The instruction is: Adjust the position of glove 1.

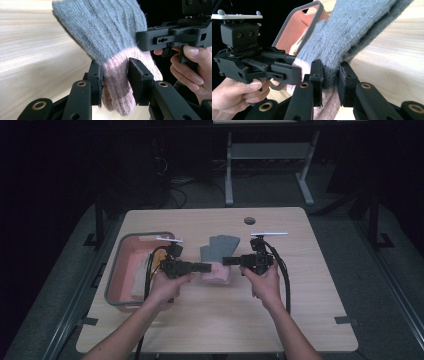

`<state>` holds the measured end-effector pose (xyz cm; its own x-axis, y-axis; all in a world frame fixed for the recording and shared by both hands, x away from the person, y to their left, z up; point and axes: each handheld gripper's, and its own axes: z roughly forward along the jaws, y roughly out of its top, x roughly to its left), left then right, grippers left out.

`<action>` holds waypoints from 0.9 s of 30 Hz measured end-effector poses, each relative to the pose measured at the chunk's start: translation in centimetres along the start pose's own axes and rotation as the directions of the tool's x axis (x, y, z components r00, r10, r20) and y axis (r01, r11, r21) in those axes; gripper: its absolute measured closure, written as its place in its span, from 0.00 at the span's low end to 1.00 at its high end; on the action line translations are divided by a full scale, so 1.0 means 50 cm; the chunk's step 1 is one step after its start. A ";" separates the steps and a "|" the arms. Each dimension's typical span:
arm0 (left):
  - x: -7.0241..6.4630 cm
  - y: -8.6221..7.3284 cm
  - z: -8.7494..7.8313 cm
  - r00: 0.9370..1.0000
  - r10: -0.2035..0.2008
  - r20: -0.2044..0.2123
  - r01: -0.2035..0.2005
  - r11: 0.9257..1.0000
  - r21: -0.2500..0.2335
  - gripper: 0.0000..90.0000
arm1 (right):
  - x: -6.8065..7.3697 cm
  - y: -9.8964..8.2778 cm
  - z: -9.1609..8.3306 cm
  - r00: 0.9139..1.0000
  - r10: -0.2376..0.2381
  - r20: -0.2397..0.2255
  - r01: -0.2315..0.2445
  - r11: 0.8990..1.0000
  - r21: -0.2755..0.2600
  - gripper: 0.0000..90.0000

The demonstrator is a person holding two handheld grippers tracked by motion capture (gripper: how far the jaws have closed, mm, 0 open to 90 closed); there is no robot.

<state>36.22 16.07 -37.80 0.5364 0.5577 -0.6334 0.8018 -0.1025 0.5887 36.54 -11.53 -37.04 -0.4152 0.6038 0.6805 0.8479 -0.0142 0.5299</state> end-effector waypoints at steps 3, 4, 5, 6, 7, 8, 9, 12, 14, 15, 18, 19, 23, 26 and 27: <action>0.003 0.001 -0.006 1.000 -0.006 0.000 0.006 1.000 -0.005 0.72 | 0.003 0.004 0.006 1.000 0.003 -0.007 -0.003 1.000 0.003 0.84; 0.004 0.001 -0.008 1.000 -0.007 0.002 0.007 1.000 -0.004 0.72 | 0.004 0.005 0.008 1.000 0.003 -0.008 -0.003 1.000 0.005 0.84; 0.006 0.001 -0.011 1.000 -0.010 -0.001 0.010 1.000 -0.006 0.72 | 0.005 0.006 0.010 1.000 -0.003 -0.006 0.003 1.000 0.005 0.84; 0.007 0.001 -0.013 1.000 -0.011 0.002 0.011 1.000 -0.007 0.72 | 0.008 0.008 0.013 1.000 -0.005 -0.007 0.005 1.000 0.007 0.84; 0.008 0.002 -0.016 1.000 -0.011 0.000 0.011 1.000 -0.008 0.72 | 0.009 0.010 0.014 1.000 -0.007 -0.007 0.007 1.000 0.008 0.84; 0.009 0.002 -0.018 1.000 -0.011 0.000 0.011 1.000 -0.009 0.72 | 0.011 0.012 0.016 1.000 -0.006 -0.009 0.006 1.000 0.013 0.84; 0.010 0.003 -0.022 1.000 -0.013 0.000 0.013 1.000 -0.011 0.72 | 0.013 0.013 0.018 1.000 -0.007 -0.010 0.007 1.000 0.015 0.84; 0.013 0.004 -0.032 1.000 -0.014 -0.005 0.014 1.000 -0.019 0.72 | 0.020 0.019 0.024 1.000 -0.011 -0.014 0.011 1.000 0.019 0.84; 0.016 0.004 -0.040 1.000 -0.012 -0.006 0.012 1.000 -0.019 0.72 | 0.024 0.022 0.030 1.000 -0.014 -0.021 0.014 1.000 0.020 0.84; 0.017 0.004 -0.045 1.000 -0.014 -0.008 0.014 1.000 -0.024 0.72 | 0.026 0.024 0.033 1.000 -0.021 -0.021 0.021 1.000 0.022 0.84; 0.020 0.005 -0.056 1.000 -0.012 -0.013 0.011 0.999 -0.032 0.72 | 0.035 0.029 0.040 0.999 -0.021 -0.027 0.021 0.999 0.027 0.84; 0.021 0.006 -0.058 1.000 -0.010 -0.015 0.009 0.999 -0.033 0.72 | 0.037 0.032 0.044 0.999 -0.025 -0.033 0.026 0.999 0.030 0.84; 0.025 0.010 -0.072 1.000 -0.009 -0.025 0.008 0.999 -0.038 0.72 | 0.045 0.040 0.053 0.999 -0.025 -0.040 0.027 0.999 0.036 0.84; 0.028 0.010 -0.081 1.000 -0.013 -0.027 0.011 0.999 -0.039 0.72 | 0.050 0.044 0.061 0.999 -0.029 -0.044 0.031 0.999 0.038 0.84; 0.030 0.010 -0.083 1.000 -0.011 -0.026 0.010 0.999 -0.041 0.72 | 0.052 0.045 0.064 0.998 -0.036 -0.043 0.037 0.999 0.040 0.84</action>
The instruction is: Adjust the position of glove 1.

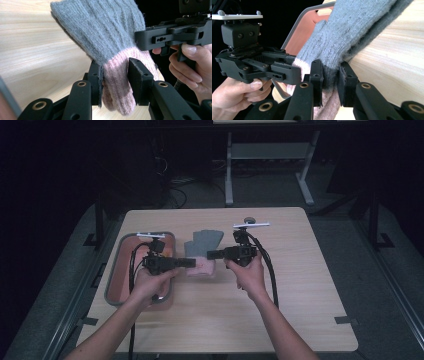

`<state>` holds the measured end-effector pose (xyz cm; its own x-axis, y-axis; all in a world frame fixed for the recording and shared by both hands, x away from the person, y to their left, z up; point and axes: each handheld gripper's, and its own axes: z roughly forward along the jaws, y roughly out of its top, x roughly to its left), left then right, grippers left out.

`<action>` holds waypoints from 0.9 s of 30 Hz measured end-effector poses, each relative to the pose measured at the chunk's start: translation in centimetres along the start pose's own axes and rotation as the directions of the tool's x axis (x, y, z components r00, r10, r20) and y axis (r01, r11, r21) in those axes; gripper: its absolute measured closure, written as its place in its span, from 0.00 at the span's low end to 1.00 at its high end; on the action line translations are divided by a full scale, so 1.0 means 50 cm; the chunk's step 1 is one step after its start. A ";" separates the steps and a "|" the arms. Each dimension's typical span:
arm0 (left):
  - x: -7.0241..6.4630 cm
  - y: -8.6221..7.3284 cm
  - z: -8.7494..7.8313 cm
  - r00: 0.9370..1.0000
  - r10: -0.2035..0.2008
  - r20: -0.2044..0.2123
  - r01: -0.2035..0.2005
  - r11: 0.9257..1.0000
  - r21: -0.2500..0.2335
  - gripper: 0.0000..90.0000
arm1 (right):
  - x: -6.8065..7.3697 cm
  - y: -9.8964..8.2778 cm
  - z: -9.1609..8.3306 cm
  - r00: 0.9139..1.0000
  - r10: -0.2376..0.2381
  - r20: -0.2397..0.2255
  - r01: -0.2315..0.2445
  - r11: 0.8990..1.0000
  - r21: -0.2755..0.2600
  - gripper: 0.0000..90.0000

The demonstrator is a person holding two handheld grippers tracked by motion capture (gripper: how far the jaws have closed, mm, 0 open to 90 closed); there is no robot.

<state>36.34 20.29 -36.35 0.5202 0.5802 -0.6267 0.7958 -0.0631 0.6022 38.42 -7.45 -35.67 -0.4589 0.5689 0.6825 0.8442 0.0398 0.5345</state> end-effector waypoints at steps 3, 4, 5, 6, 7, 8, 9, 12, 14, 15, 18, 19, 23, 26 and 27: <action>0.003 0.001 -0.009 1.000 -0.004 -0.002 0.004 1.000 -0.008 0.72 | 0.009 0.006 0.007 1.000 -0.006 -0.003 0.006 1.000 0.006 0.84; 0.004 0.001 -0.012 1.000 -0.004 -0.005 0.004 1.000 -0.007 0.72 | 0.010 0.008 0.008 1.000 -0.013 -0.002 0.013 1.000 0.008 0.84; 0.005 0.002 -0.015 1.000 -0.003 -0.005 0.003 1.000 -0.010 0.72 | 0.012 0.009 0.011 1.000 -0.017 -0.002 0.017 1.000 0.010 0.84; 0.006 0.002 -0.017 1.000 -0.005 -0.007 0.005 1.000 -0.014 0.72 | 0.014 0.011 0.013 1.000 -0.019 -0.003 0.019 1.000 0.011 0.84; 0.007 0.002 -0.021 1.000 -0.005 -0.007 0.004 1.000 -0.015 0.72 | 0.015 0.012 0.015 1.000 -0.022 -0.006 0.022 1.000 0.011 0.84; 0.008 0.002 -0.026 1.000 -0.001 -0.010 0.001 1.000 -0.014 0.72 | 0.017 0.014 0.018 1.000 -0.020 -0.009 0.020 1.000 0.012 0.84; 0.008 0.001 -0.028 1.000 -0.007 -0.011 0.007 1.000 -0.017 0.72 | 0.019 0.016 0.021 1.000 -0.024 -0.012 0.024 1.000 0.015 0.84; 0.014 -0.001 -0.038 1.000 -0.007 -0.022 0.007 1.000 -0.029 0.72 | 0.025 0.020 0.031 1.000 -0.027 -0.015 0.027 0.999 0.023 0.84; 0.017 -0.001 -0.044 0.999 -0.027 -0.024 0.026 0.999 -0.034 0.72 | 0.027 0.024 0.038 0.999 -0.025 -0.023 0.026 0.999 0.026 0.84; 0.019 -0.001 -0.048 0.999 -0.022 -0.029 0.021 0.999 -0.037 0.72 | 0.028 0.026 0.042 0.999 -0.028 -0.022 0.029 0.999 0.030 0.84; 0.023 -0.002 -0.057 0.999 -0.027 -0.033 0.025 0.999 -0.041 0.72 | 0.035 0.031 0.052 0.999 -0.033 -0.023 0.033 0.999 0.041 0.84; 0.025 -0.002 -0.060 0.999 -0.027 -0.034 0.025 0.999 -0.044 0.73 | 0.036 0.032 0.055 0.999 -0.040 -0.026 0.041 0.998 0.042 0.84; 0.031 -0.002 -0.070 0.999 -0.034 -0.037 0.032 0.999 -0.043 0.73 | 0.045 0.035 0.065 0.999 -0.045 -0.027 0.046 0.997 0.053 0.84; 0.035 -0.001 -0.076 0.999 -0.039 -0.039 0.037 0.998 -0.046 0.73 | 0.048 0.037 0.072 0.998 -0.048 -0.031 0.049 0.998 0.049 0.84; 0.035 -0.001 -0.076 0.999 -0.039 -0.039 0.037 0.998 -0.046 0.74 | 0.049 0.038 0.075 0.998 -0.049 -0.035 0.050 0.998 0.047 0.84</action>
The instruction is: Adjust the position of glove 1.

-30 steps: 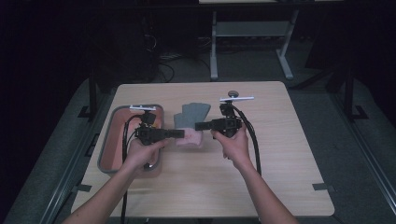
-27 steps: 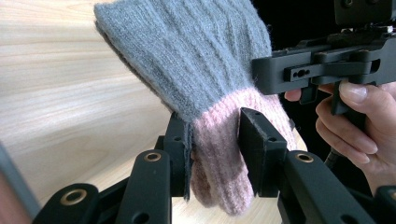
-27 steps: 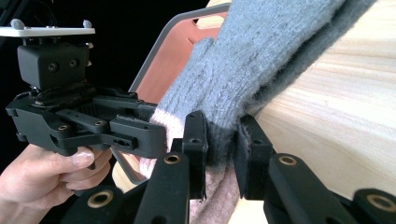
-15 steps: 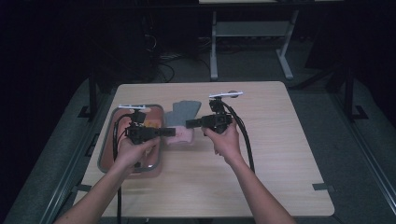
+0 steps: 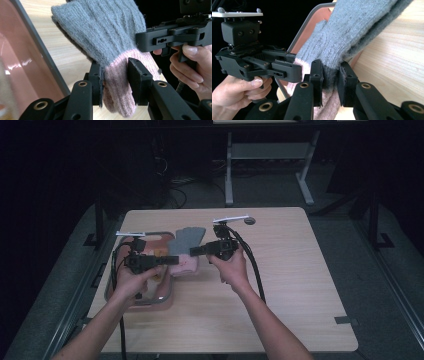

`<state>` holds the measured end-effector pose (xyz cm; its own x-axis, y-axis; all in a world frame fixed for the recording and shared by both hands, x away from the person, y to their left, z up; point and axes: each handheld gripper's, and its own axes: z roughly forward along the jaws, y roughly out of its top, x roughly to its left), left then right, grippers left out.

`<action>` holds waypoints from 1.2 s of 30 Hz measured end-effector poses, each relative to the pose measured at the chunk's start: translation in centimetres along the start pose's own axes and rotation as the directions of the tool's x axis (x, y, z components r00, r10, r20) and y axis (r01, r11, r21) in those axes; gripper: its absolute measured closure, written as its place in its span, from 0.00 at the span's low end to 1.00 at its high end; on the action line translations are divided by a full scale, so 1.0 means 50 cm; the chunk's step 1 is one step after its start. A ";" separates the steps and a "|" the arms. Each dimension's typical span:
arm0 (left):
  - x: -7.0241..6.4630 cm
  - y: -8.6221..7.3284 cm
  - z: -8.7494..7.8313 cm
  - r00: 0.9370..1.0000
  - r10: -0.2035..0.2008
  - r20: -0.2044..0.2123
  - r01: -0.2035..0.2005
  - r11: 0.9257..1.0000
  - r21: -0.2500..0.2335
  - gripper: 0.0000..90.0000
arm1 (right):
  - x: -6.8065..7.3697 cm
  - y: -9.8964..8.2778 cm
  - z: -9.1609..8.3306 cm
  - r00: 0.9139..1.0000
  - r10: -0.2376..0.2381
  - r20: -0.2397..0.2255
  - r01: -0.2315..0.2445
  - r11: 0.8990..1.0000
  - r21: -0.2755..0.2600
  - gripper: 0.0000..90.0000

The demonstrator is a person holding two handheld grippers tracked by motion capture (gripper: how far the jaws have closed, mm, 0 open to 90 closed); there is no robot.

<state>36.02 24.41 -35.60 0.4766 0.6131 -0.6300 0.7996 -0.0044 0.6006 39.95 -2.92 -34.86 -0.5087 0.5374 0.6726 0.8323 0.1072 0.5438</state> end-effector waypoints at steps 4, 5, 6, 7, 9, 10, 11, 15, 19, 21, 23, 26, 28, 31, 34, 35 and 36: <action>0.008 0.001 -0.011 1.000 -0.004 -0.004 0.004 1.000 -0.001 0.75 | 0.004 0.002 0.010 1.000 0.004 -0.008 -0.004 1.000 0.005 0.84; 0.010 0.001 -0.013 1.000 -0.002 -0.005 0.002 1.000 0.000 0.75 | 0.005 0.003 0.012 1.000 0.003 -0.008 -0.003 1.000 0.005 0.84; 0.012 0.001 -0.016 1.000 -0.009 -0.007 0.009 1.000 -0.004 0.75 | 0.006 0.003 0.015 1.000 0.002 -0.008 -0.002 1.000 0.005 0.84; 0.014 0.001 -0.018 1.000 -0.009 -0.006 0.009 1.000 -0.005 0.75 | 0.007 0.004 0.019 1.000 0.002 -0.009 -0.002 1.000 0.006 0.84; 0.017 0.001 -0.024 1.000 -0.011 -0.009 0.011 1.000 -0.006 0.75 | 0.008 0.005 0.024 1.000 -0.002 -0.012 0.002 1.000 0.004 0.84; 0.018 0.001 -0.026 1.000 -0.014 -0.009 0.014 1.000 -0.008 0.75 | 0.010 0.006 0.026 1.000 -0.001 -0.014 0.001 1.000 0.005 0.84; 0.020 0.001 -0.028 1.000 -0.014 -0.010 0.014 1.000 -0.008 0.75 | 0.011 0.007 0.029 1.000 -0.006 -0.016 0.006 1.000 0.006 0.84; 0.022 0.004 -0.039 1.000 -0.002 -0.019 0.002 1.000 -0.013 0.75 | 0.013 0.010 0.038 0.999 -0.004 -0.034 0.004 1.000 0.005 0.84; 0.027 0.005 -0.050 0.999 0.010 -0.030 -0.011 1.000 -0.018 0.75 | 0.016 0.014 0.049 0.999 -0.006 -0.046 0.006 1.000 0.004 0.84; 0.029 0.005 -0.055 1.000 0.006 -0.029 -0.006 1.000 -0.022 0.76 | 0.019 0.017 0.054 0.999 -0.005 -0.050 0.006 1.000 0.003 0.84; 0.036 0.005 -0.061 1.000 -0.001 -0.028 0.001 1.000 -0.022 0.76 | 0.023 0.019 0.060 0.999 -0.008 -0.051 0.009 1.000 0.007 0.84; 0.042 0.005 -0.070 0.999 -0.011 -0.032 0.010 1.000 -0.023 0.77 | 0.028 0.023 0.070 0.999 -0.018 -0.051 0.019 1.000 0.011 0.84; 0.043 0.005 -0.073 0.999 -0.013 -0.036 0.012 1.000 -0.022 0.78 | 0.032 0.025 0.076 0.998 -0.021 -0.055 0.022 1.000 0.012 0.84; 0.050 0.003 -0.082 0.998 -0.022 -0.055 0.021 1.000 -0.008 0.79 | 0.036 0.026 0.086 0.998 -0.021 -0.057 0.023 0.999 0.023 0.84; 0.056 0.002 -0.087 0.998 -0.030 -0.054 0.030 1.000 -0.004 0.80 | 0.035 0.026 0.095 0.998 -0.020 -0.063 0.021 0.999 0.025 0.84; 0.057 0.001 -0.088 0.998 -0.033 -0.054 0.033 0.999 -0.005 0.80 | 0.036 0.026 0.097 0.998 -0.016 -0.066 0.018 0.999 0.030 0.84; 0.057 0.001 -0.088 0.998 -0.033 -0.054 0.033 0.999 -0.005 0.80 | 0.035 0.026 0.101 0.998 -0.019 -0.067 0.021 0.999 0.027 0.84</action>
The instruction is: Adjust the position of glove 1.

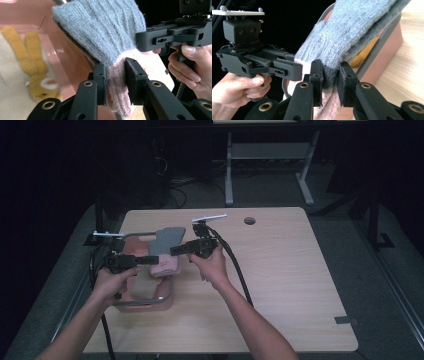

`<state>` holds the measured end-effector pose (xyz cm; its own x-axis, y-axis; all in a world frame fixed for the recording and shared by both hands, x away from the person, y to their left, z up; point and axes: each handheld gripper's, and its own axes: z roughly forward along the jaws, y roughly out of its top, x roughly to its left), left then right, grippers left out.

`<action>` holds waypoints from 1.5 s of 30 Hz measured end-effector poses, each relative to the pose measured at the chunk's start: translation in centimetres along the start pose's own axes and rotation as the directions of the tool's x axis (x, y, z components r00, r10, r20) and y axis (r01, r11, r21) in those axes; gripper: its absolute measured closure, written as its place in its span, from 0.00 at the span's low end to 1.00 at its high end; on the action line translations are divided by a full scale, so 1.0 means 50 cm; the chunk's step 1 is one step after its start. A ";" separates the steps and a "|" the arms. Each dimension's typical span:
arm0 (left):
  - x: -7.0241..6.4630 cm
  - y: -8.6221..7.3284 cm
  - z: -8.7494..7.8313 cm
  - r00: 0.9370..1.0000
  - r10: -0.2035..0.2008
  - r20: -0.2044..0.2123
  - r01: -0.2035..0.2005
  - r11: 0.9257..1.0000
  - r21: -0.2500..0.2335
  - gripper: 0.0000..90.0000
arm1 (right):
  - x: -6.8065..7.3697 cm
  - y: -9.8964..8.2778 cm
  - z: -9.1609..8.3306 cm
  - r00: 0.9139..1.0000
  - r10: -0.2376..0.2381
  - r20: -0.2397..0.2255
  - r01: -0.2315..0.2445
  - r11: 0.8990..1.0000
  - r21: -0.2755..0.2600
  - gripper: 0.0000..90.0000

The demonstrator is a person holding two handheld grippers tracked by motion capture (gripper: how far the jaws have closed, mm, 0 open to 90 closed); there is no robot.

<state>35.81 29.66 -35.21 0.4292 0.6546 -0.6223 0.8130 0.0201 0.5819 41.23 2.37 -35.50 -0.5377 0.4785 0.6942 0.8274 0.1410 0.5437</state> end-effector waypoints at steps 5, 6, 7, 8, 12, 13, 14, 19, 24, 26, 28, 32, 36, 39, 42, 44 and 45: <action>0.008 -0.001 -0.010 1.000 -0.001 -0.012 0.001 1.000 0.002 0.81 | 0.003 0.003 0.012 1.000 0.004 -0.007 -0.004 1.000 0.005 0.84; 0.011 -0.001 -0.015 1.000 -0.002 -0.016 0.002 1.000 0.000 0.81 | 0.004 0.004 0.015 1.000 0.001 -0.007 -0.001 1.000 0.006 0.84; 0.011 -0.001 -0.015 1.000 -0.002 -0.016 0.002 1.000 0.000 0.81 | 0.004 0.004 0.015 1.000 0.001 -0.007 -0.001 1.000 0.006 0.84; 0.013 -0.001 -0.018 1.000 0.000 -0.016 0.000 1.000 -0.001 0.81 | 0.006 0.005 0.020 1.000 -0.001 -0.009 0.001 1.000 0.007 0.84; 0.018 -0.003 -0.031 1.000 -0.004 -0.027 0.004 1.000 -0.004 0.81 | 0.013 0.009 0.033 1.000 -0.009 -0.017 0.010 1.000 0.014 0.84; 0.020 -0.003 -0.034 1.000 -0.001 -0.029 0.001 1.000 -0.005 0.81 | 0.015 0.009 0.036 1.000 -0.008 -0.017 0.008 1.000 0.015 0.84; 0.020 -0.004 -0.036 0.999 -0.007 -0.032 0.007 1.000 -0.004 0.81 | 0.017 0.009 0.039 1.000 -0.009 -0.018 0.010 1.000 0.019 0.84; 0.028 -0.006 -0.049 0.999 -0.008 -0.033 0.008 1.000 -0.002 0.81 | 0.026 0.011 0.052 1.000 -0.020 -0.020 0.020 0.999 0.025 0.84; 0.035 -0.007 -0.058 0.999 -0.008 -0.043 0.008 1.000 -0.002 0.81 | 0.030 0.013 0.065 1.000 -0.015 -0.026 0.016 0.999 0.033 0.84; 0.039 -0.008 -0.060 0.999 -0.003 -0.047 0.003 1.000 0.002 0.81 | 0.029 0.013 0.070 0.999 -0.018 -0.027 0.019 0.999 0.036 0.84; 0.039 -0.008 -0.061 0.999 -0.005 -0.049 0.005 1.000 0.003 0.81 | 0.030 0.013 0.075 0.999 -0.017 -0.028 0.018 0.999 0.039 0.84; 0.051 -0.013 -0.067 0.998 -0.006 -0.057 0.007 1.000 0.015 0.81 | 0.029 0.011 0.088 0.999 -0.014 -0.034 0.015 0.999 0.049 0.84; 0.056 -0.017 -0.070 0.998 -0.015 -0.069 0.016 1.000 0.018 0.81 | 0.029 0.009 0.099 0.999 -0.016 -0.030 0.018 0.998 0.054 0.84; 0.064 -0.024 -0.070 0.997 -0.020 -0.076 0.022 0.999 0.023 0.82 | 0.028 0.006 0.110 0.999 -0.015 -0.031 0.017 0.998 0.062 0.84; 0.072 -0.029 -0.072 0.996 -0.020 -0.089 0.022 0.999 0.030 0.83 | 0.028 0.002 0.123 1.000 -0.020 -0.023 0.022 0.997 0.074 0.84; 0.075 -0.031 -0.073 0.995 -0.020 -0.099 0.024 0.999 0.036 0.84 | 0.027 0.000 0.129 1.000 -0.019 -0.024 0.020 0.997 0.075 0.84; 0.075 -0.031 -0.073 0.995 -0.020 -0.099 0.024 0.999 0.036 0.84 | 0.027 0.000 0.129 1.000 -0.019 -0.024 0.020 0.997 0.075 0.84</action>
<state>34.75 34.83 -36.54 0.3718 0.7253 -0.5794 0.8366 0.0088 0.5478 41.57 8.60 -37.59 -0.5568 0.4546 0.6952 0.8261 0.2154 0.5207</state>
